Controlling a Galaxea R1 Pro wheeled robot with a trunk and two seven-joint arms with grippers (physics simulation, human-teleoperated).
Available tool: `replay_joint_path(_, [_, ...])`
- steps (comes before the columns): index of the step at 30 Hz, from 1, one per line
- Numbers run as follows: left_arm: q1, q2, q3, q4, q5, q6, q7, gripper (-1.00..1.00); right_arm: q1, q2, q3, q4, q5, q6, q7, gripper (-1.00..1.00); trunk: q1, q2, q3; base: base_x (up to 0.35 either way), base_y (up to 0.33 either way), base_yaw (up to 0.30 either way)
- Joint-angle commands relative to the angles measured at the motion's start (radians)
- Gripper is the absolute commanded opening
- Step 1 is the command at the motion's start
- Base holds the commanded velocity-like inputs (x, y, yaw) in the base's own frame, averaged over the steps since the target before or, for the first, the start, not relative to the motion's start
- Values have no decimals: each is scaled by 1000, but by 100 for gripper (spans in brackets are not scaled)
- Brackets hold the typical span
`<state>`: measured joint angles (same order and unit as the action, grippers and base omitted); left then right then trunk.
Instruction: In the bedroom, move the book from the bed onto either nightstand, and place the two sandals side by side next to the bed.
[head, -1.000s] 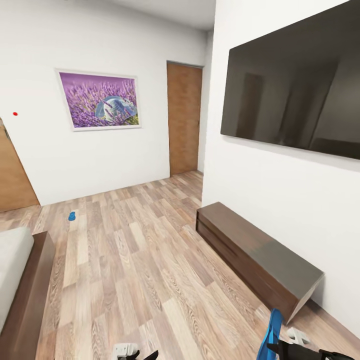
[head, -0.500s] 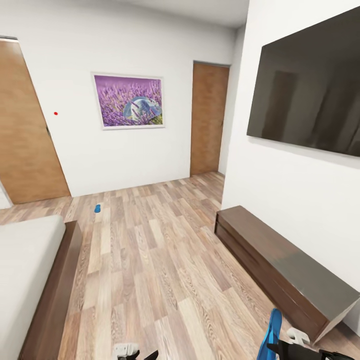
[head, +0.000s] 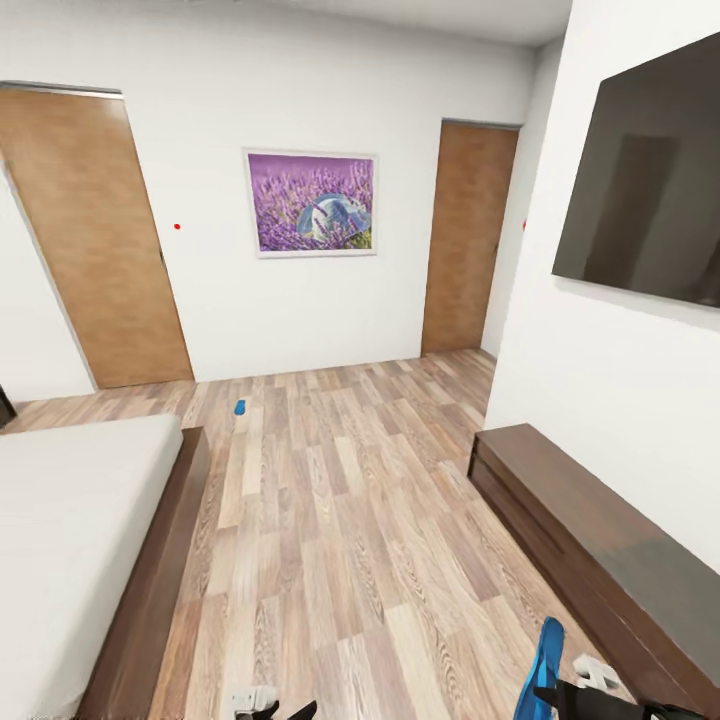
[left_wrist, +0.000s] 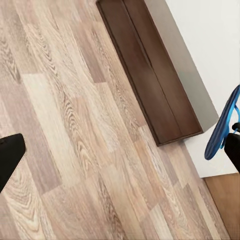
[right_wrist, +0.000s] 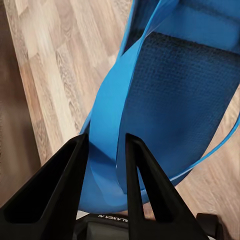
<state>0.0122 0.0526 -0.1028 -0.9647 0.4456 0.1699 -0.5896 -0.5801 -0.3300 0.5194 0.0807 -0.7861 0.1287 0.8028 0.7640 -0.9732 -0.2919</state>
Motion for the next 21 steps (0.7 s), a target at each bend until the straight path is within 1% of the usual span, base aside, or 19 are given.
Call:
replay_joint_path(1, [0, 1, -1, -2, 11, 10, 0, 100, -1, 0, 4, 2, -13, 9, 7, -100, 0, -1, -1, 71, -63, 293])
replay_joint_path(21, [0, 1, -1, -2, 12, 10, 1, 100, -1, 0, 3, 2, -13, 9, 8, -100, 0, -1, -1, 6, -5, 293])
